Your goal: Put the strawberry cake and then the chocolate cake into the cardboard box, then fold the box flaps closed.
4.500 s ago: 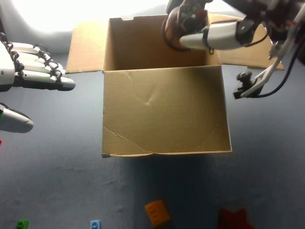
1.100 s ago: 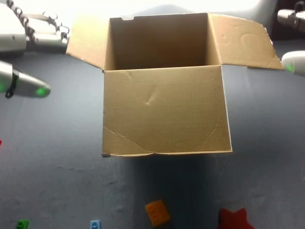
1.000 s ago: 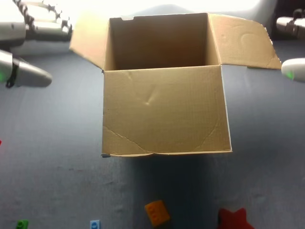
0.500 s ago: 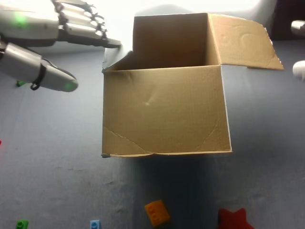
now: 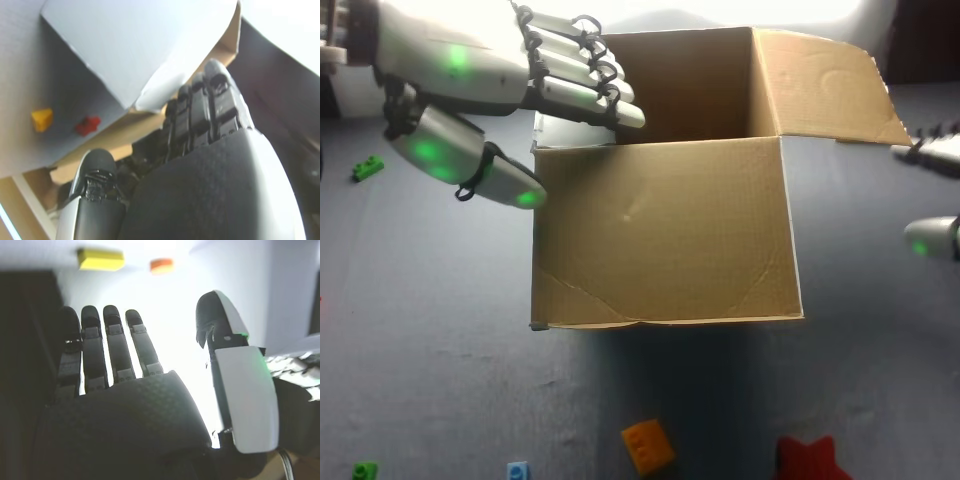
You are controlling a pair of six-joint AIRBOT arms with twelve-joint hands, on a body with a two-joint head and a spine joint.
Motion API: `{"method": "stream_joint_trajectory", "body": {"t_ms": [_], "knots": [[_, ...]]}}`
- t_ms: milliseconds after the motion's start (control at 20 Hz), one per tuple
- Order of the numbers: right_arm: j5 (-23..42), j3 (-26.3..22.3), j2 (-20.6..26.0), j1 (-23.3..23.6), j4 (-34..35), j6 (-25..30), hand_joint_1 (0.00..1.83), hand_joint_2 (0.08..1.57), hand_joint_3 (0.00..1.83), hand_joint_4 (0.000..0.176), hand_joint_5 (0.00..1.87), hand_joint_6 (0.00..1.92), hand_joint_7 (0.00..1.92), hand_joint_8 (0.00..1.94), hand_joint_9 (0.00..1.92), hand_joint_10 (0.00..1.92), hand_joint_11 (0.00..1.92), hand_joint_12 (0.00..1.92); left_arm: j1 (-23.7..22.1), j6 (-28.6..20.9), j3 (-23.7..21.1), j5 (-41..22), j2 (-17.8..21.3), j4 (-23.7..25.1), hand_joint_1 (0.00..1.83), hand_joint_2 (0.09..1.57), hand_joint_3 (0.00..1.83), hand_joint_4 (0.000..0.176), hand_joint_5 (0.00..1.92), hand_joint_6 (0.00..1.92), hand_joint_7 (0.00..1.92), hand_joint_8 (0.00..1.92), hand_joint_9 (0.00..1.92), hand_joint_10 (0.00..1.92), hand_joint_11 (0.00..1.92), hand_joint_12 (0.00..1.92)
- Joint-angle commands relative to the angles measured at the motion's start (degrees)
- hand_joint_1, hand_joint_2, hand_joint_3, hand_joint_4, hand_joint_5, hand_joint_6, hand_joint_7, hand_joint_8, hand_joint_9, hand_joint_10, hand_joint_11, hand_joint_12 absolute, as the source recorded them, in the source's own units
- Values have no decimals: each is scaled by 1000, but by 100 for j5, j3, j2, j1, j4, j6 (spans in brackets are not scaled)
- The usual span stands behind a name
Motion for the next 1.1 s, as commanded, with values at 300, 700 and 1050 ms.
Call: {"method": "stream_joint_trajectory", "body": {"t_ms": [300, 700, 1050], "knots": [[799, 28, -90, 340, -552, 561, 115, 1273, 0, 0, 71, 3, 144, 3, 172, 2, 0, 632, 293, 12, 307, 31, -64, -288, 0, 1322, 0, 19, 110, 4, 162, 8, 158, 11, 0, 575], [958, -382, 272, 1296, -710, 630, 159, 1260, 6, 0, 103, 7, 143, 5, 208, 10, 0, 738, 71, -20, 509, -18, -42, -282, 0, 1306, 0, 26, 73, 1, 139, 0, 169, 3, 0, 616], [614, -724, 254, 1875, -959, 607, 113, 1258, 3, 0, 93, 1, 153, 0, 194, 3, 0, 613, -412, -211, 571, -50, 202, -197, 0, 1320, 2, 31, 106, 6, 127, 0, 131, 0, 0, 545]]}}
